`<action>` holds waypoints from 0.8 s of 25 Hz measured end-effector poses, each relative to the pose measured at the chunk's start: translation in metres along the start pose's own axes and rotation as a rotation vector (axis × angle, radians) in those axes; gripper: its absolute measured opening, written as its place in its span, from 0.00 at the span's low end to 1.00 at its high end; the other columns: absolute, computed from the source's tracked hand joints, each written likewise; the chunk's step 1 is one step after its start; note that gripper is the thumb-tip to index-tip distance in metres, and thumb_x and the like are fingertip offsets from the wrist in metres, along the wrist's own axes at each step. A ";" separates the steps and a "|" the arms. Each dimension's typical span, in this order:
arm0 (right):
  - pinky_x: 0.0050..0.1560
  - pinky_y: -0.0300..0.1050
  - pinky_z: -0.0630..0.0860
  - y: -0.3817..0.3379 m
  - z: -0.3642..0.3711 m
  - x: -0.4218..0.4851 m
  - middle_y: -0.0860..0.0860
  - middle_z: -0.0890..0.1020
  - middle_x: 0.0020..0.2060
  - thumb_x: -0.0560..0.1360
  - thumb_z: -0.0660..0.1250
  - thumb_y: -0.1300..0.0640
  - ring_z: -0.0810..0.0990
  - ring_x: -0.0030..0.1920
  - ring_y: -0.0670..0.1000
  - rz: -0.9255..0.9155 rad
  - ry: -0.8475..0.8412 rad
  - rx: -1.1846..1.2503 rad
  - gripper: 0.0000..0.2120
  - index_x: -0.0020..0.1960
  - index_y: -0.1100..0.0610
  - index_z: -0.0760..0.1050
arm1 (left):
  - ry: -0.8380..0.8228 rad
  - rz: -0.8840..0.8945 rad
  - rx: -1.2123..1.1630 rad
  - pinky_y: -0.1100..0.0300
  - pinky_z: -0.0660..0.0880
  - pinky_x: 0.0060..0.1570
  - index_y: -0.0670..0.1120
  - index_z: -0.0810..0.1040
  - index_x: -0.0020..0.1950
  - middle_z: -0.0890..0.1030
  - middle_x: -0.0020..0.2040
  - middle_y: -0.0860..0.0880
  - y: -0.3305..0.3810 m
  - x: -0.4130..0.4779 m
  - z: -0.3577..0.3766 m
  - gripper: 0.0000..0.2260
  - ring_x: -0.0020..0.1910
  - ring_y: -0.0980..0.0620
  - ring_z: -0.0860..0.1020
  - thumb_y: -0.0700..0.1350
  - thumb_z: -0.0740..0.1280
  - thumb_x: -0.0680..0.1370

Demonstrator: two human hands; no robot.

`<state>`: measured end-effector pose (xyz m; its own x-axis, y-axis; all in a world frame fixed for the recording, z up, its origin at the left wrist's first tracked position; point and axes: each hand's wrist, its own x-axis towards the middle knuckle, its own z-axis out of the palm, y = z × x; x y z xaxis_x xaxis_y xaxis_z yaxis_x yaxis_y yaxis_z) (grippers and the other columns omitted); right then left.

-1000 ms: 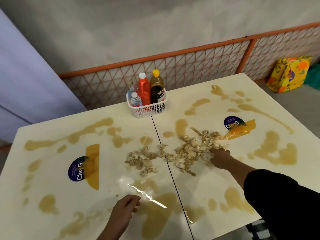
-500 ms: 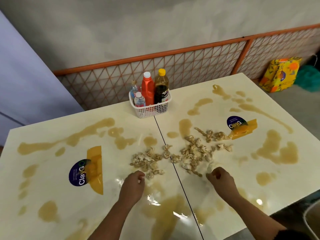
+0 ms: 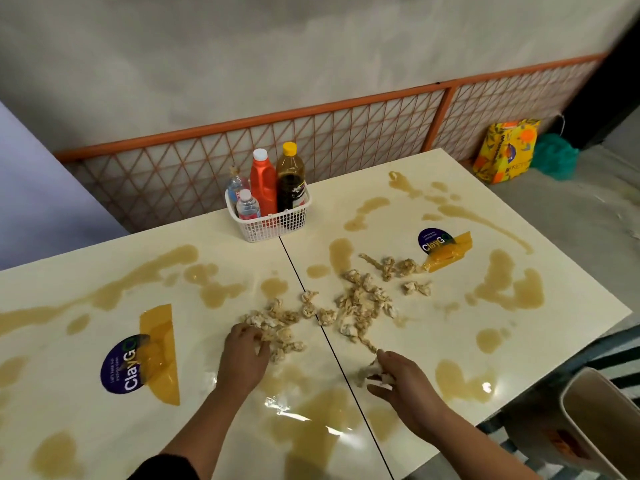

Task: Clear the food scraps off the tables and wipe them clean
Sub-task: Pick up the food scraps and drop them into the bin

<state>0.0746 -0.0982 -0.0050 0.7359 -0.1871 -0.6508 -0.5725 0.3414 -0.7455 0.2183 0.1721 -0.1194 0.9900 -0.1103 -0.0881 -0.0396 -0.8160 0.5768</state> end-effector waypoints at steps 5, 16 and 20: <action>0.54 0.54 0.81 -0.035 0.005 -0.022 0.64 0.81 0.45 0.83 0.60 0.58 0.83 0.44 0.61 0.129 -0.162 0.515 0.22 0.37 0.67 0.83 | -0.153 -0.533 -1.023 0.47 0.77 0.52 0.44 0.79 0.44 0.83 0.50 0.39 0.056 -0.049 -0.027 0.05 0.56 0.39 0.81 0.41 0.65 0.79; 0.45 0.48 0.84 -0.038 -0.024 -0.033 0.61 0.82 0.44 0.80 0.66 0.60 0.82 0.40 0.55 0.045 -0.202 0.371 0.11 0.58 0.67 0.76 | -0.516 -0.713 -1.824 0.55 0.72 0.33 0.40 0.72 0.44 0.76 0.38 0.41 0.190 -0.106 -0.035 0.05 0.34 0.46 0.74 0.41 0.63 0.71; 0.42 0.46 0.83 -0.034 -0.079 -0.050 0.59 0.78 0.39 0.81 0.65 0.61 0.81 0.37 0.54 0.052 -0.190 0.388 0.09 0.57 0.67 0.76 | -0.577 -0.663 -1.910 0.62 0.58 0.24 0.46 0.67 0.40 0.63 0.33 0.49 0.219 -0.112 -0.029 0.19 0.28 0.54 0.61 0.38 0.75 0.60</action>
<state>0.0289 -0.1733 0.0410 0.7838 0.0005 -0.6210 -0.4593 0.6736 -0.5791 0.1029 0.0221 0.0402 0.6346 -0.5450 -0.5480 0.7450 0.6201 0.2460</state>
